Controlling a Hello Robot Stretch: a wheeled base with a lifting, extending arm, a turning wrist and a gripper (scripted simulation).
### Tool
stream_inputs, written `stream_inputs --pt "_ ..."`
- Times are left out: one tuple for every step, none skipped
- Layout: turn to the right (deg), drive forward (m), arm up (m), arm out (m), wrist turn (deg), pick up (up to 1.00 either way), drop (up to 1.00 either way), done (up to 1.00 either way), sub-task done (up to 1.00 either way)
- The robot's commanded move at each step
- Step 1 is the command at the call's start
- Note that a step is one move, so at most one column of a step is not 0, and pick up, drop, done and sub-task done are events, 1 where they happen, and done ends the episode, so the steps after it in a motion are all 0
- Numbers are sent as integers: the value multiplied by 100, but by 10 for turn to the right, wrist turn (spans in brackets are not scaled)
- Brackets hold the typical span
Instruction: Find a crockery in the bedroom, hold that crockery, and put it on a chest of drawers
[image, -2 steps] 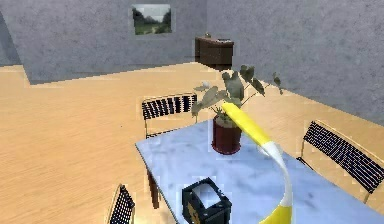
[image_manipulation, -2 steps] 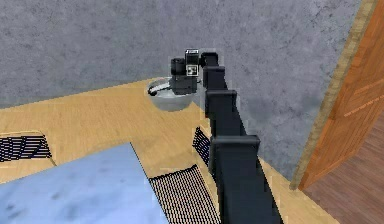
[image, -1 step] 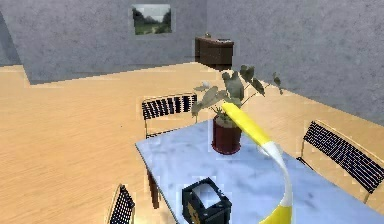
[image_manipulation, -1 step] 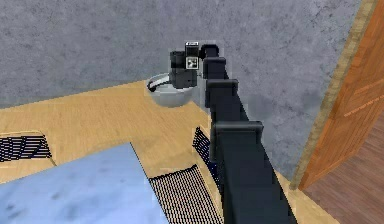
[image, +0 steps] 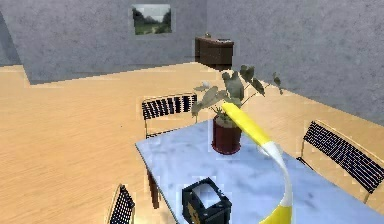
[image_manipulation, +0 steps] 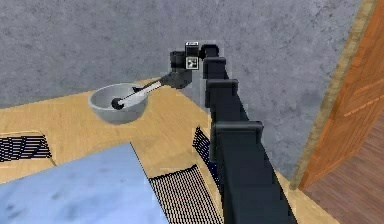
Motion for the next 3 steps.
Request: stream_inputs --pt "0 0 0 0 -450 0 0 0 0" --pt "0 0 0 0 -180 0 0 0 0" --pt "0 0 0 -42 0 0 0 0 0"
